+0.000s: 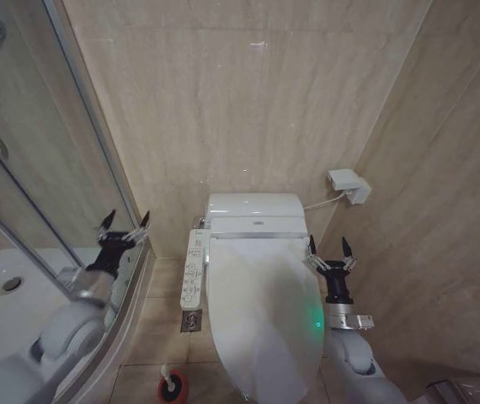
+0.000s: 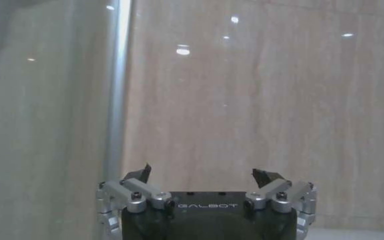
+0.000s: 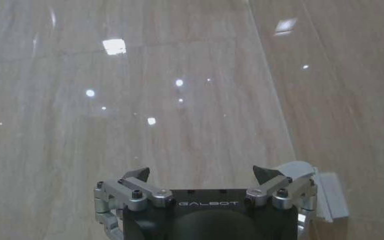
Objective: Open the toilet lid, clean the toilet bowl with a toilet brush, close the toilet lid, and flush.
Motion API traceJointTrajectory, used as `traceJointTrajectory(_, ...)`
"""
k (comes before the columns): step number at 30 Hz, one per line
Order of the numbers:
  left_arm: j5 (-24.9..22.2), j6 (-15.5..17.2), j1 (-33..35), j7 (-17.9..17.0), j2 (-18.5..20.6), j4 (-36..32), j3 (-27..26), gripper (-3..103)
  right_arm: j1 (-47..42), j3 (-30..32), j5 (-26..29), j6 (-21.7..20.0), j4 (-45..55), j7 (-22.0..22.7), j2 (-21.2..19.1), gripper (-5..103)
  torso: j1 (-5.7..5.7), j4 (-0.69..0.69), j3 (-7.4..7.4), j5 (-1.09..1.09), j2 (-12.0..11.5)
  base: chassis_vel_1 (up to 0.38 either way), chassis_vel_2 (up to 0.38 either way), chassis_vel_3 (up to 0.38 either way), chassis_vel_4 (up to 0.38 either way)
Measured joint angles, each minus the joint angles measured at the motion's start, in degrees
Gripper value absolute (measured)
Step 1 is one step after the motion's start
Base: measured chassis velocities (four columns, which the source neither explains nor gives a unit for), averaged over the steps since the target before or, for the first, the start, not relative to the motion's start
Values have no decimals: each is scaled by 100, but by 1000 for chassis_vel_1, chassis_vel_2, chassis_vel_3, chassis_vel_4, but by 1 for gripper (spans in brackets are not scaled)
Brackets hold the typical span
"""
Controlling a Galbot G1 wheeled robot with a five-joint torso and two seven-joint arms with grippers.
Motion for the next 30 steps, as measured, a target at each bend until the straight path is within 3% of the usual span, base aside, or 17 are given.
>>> traceJointTrajectory(2, 262, 85, 467, -1, -337, -246, -337, 98, -30, 64, -12, -7, -12, -2, 65, 100, 0, -1, 0, 1, -1, 0, 0, 0, 0)
traceJointTrajectory(11, 1228, 177, 1295, -22, -1069, -642, -665, 100, -235, 245, -131, -85, 165, 86, 123, 100, 1, -3, 0, 2, -1, 0, 0, 0, 0)
traceJointTrajectory(20, 1251, 104, 1302, -135, -982, -519, -529, 100, -394, 295, -275, -94, 342, 96, 218, 100, 3, -4, 1, 2, -2, 67, -40, -62, 44)
traceJointTrajectory(30, 1232, 40, 1229, -139, -1018, -374, -331, 100, -557, 422, -272, -49, 379, 101, 201, 100, 1, -3, 1, 4, -1, 249, -182, -235, 180)
